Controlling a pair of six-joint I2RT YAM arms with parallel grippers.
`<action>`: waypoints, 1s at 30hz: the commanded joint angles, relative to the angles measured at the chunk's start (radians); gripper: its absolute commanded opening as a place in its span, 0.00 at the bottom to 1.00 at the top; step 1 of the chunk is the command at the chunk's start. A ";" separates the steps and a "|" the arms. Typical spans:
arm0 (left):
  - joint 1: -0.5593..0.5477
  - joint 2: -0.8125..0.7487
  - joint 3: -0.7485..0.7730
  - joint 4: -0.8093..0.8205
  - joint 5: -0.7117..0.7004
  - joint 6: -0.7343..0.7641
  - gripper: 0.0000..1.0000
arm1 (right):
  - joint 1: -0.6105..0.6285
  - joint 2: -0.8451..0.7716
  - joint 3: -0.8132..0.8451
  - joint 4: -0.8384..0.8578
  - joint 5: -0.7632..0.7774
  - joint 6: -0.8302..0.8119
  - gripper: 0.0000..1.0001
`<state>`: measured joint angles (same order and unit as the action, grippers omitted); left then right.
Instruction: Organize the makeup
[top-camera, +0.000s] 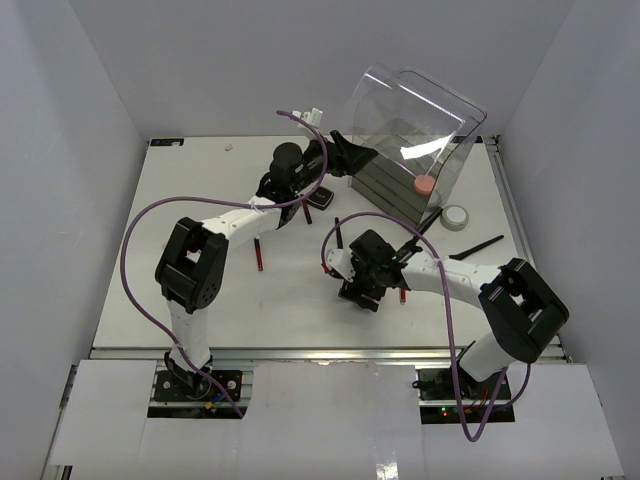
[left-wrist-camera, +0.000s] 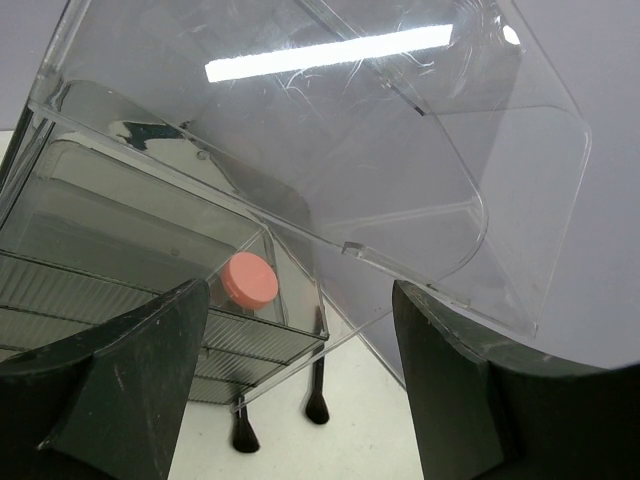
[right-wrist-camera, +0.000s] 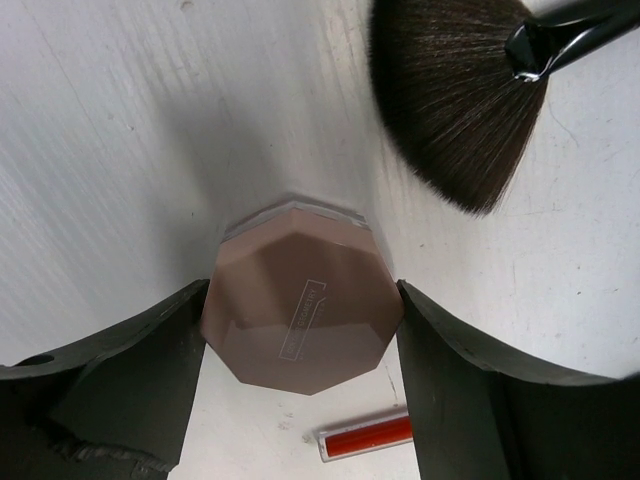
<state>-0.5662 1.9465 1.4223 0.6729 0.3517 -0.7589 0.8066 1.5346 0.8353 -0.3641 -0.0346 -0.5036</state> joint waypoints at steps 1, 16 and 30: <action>0.006 -0.092 0.045 0.028 -0.004 -0.007 0.84 | 0.002 -0.003 0.054 -0.090 -0.041 -0.070 0.28; 0.006 -0.095 0.112 0.000 -0.012 -0.025 0.84 | -0.007 -0.132 0.204 -0.004 0.412 -0.418 0.08; 0.008 -0.083 0.192 -0.045 -0.017 -0.030 0.84 | -0.078 -0.105 0.189 0.382 0.659 -0.731 0.08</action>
<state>-0.5648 1.9404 1.5604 0.6230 0.3506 -0.7782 0.7462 1.4200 1.0096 -0.1850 0.5219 -1.0848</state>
